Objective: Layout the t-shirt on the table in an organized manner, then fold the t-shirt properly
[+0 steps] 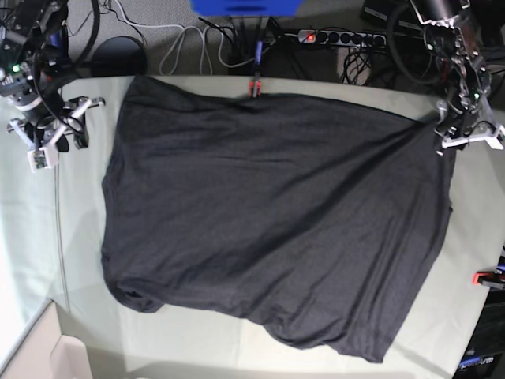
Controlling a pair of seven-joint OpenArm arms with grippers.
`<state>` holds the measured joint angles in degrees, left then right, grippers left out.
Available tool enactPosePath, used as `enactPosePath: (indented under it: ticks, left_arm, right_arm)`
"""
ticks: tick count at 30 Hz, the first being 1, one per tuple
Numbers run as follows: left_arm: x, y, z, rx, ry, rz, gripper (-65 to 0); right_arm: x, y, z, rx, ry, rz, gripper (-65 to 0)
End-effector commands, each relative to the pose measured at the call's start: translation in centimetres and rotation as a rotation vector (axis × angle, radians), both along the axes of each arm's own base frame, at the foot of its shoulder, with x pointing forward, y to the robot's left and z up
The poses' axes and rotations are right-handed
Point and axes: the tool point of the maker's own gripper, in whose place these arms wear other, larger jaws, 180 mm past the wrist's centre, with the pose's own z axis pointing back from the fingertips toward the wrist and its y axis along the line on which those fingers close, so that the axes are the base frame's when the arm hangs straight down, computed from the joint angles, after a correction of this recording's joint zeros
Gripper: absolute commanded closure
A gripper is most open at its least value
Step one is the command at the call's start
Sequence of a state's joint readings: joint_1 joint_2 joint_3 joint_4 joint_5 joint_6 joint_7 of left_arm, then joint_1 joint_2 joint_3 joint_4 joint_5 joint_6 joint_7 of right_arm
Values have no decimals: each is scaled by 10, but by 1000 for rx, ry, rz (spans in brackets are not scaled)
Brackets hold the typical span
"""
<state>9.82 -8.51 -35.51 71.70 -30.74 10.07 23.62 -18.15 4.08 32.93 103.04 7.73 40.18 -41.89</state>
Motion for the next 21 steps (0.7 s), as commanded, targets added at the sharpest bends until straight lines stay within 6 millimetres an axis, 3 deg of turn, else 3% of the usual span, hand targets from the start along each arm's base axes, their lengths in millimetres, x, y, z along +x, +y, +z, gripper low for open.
enactPosePath:
  ticks: [1,4,8,14,21]
  left_arm:
    - [6,8,10,28,-23,-4,-230]
    - [5,9,12,32,-27,-2,-194]
    - [6,17,15,46,-20,-7,0]
    - [7,21,23,65,-38,-8,0]
    - [17,22,75,162,-138,-59,0]
  right_arm:
    - [7,-2,10,-8,-42,5,-238]
    - [7,-2,10,-8,-42,5,-238]
    - [7,-2,10,-8,-42,5,-238]
    - [6,-2,9,-7,-39,4,-236]
    - [5,5,6,15,-40,-6,-237]
